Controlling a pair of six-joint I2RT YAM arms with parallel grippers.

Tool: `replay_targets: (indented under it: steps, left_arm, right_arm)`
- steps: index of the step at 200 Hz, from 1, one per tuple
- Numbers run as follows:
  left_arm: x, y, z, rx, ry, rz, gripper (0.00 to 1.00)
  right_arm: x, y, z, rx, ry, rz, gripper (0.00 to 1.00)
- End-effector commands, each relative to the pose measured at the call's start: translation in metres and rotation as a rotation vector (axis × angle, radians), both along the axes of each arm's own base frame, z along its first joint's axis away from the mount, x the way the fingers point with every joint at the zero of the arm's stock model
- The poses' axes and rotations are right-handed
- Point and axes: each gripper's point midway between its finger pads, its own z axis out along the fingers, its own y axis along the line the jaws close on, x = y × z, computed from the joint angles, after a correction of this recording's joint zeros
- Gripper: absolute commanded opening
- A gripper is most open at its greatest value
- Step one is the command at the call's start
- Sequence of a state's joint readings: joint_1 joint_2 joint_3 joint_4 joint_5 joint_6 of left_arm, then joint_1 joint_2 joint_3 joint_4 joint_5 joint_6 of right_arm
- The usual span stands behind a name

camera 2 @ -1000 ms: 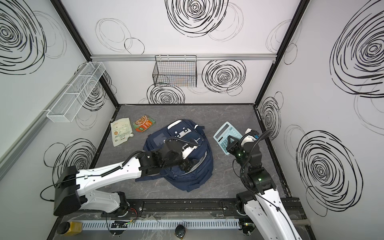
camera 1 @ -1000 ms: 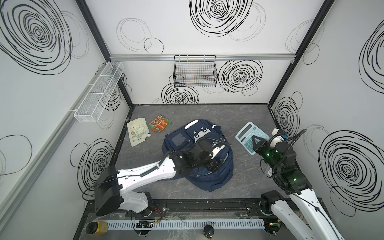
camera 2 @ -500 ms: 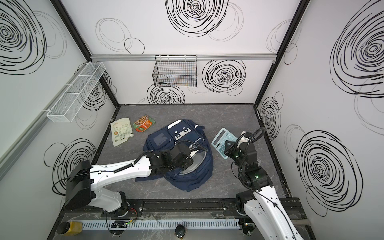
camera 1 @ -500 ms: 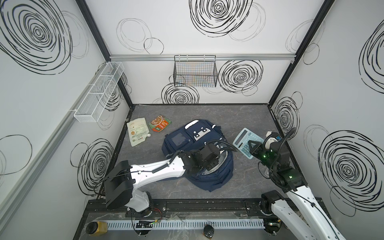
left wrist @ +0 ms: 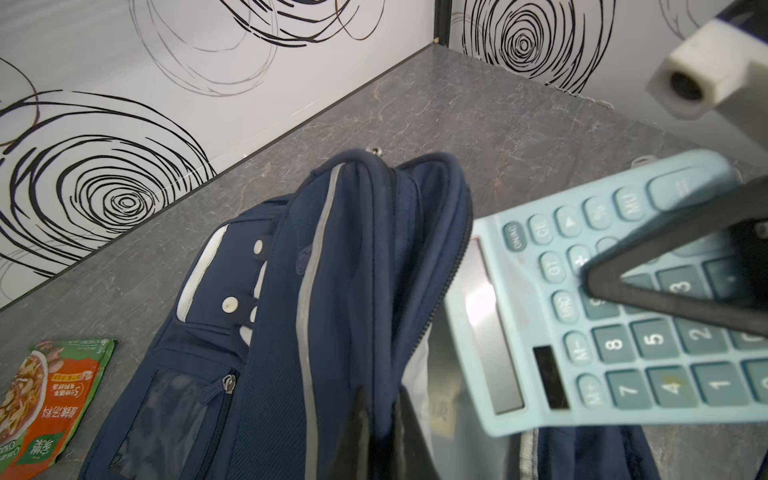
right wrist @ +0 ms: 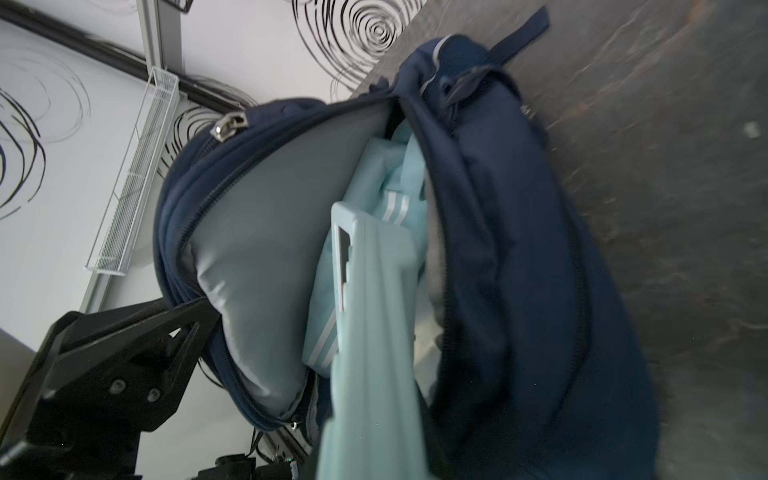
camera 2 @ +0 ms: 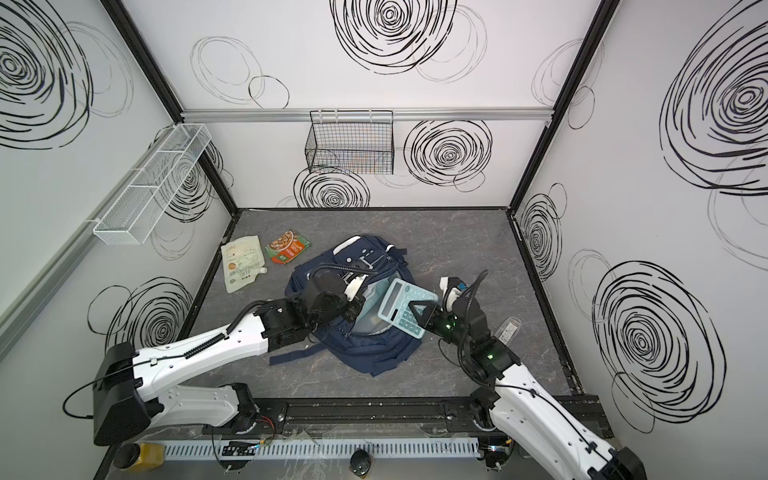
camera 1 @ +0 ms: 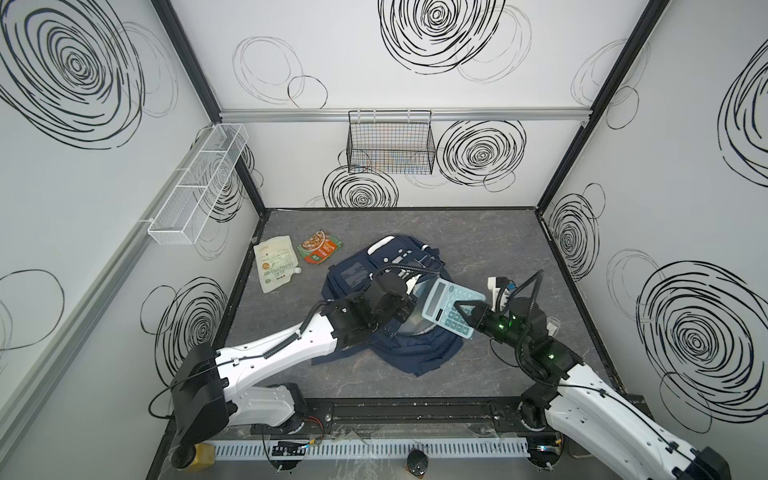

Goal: Pack the student bag
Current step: 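Lower the calculator into the open bag compartment with the right gripper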

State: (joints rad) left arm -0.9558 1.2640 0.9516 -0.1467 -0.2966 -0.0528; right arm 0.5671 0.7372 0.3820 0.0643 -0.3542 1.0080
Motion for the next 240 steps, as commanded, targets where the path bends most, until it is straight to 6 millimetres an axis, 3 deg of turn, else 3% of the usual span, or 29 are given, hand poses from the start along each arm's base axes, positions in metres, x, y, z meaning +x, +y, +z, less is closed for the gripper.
replay_targets:
  steps: [1,46,73,105,140,157,171,189,195,207,240]
  left_arm:
    - [-0.002,-0.021,0.082,-0.243,-0.184,-0.042,0.0]
    - [-0.016,-0.031,0.111,-0.307,-0.198,-0.109,0.0]
    - [-0.024,-0.03,0.121,-0.349,-0.19,-0.121,0.0]
    - [-0.026,-0.027,0.127,-0.383,-0.188,-0.111,0.0]
    - [-0.022,-0.03,0.124,-0.419,-0.143,-0.091,0.0]
    - [-0.019,-0.028,0.124,-0.435,-0.138,-0.066,0.0]
    - [-0.016,-0.023,0.125,-0.453,-0.136,-0.047,0.0]
    - [-0.01,-0.015,0.125,-0.459,-0.129,-0.012,0.09]
    - [-0.007,-0.011,0.125,-0.461,-0.123,0.007,0.13]
    - [-0.001,-0.004,0.126,-0.47,-0.116,0.038,0.38]
    - [0.001,0.016,0.135,-0.474,-0.143,0.056,0.47]
  right_arm:
    - [0.018,0.032,0.054,0.122,-0.128,0.029,0.0]
    - [0.043,0.087,0.04,0.154,-0.055,0.139,0.0]
    - [0.062,0.097,0.016,0.126,-0.054,0.128,0.0]
    - [0.078,0.091,-0.028,0.048,-0.001,0.086,0.0]
    - [0.088,0.077,-0.066,-0.079,0.04,0.069,0.15]
    - [0.089,0.06,-0.08,-0.096,0.091,0.06,0.33]
    - [0.089,0.047,-0.08,-0.128,0.104,0.042,0.6]
    - [0.09,0.032,-0.072,-0.205,0.071,0.017,0.76]
    - [0.091,0.029,-0.069,-0.225,0.061,0.016,0.78]
    - [0.092,0.022,-0.063,-0.255,0.051,0.021,0.79]
    - [0.089,0.006,-0.043,-0.306,0.04,0.046,0.81]
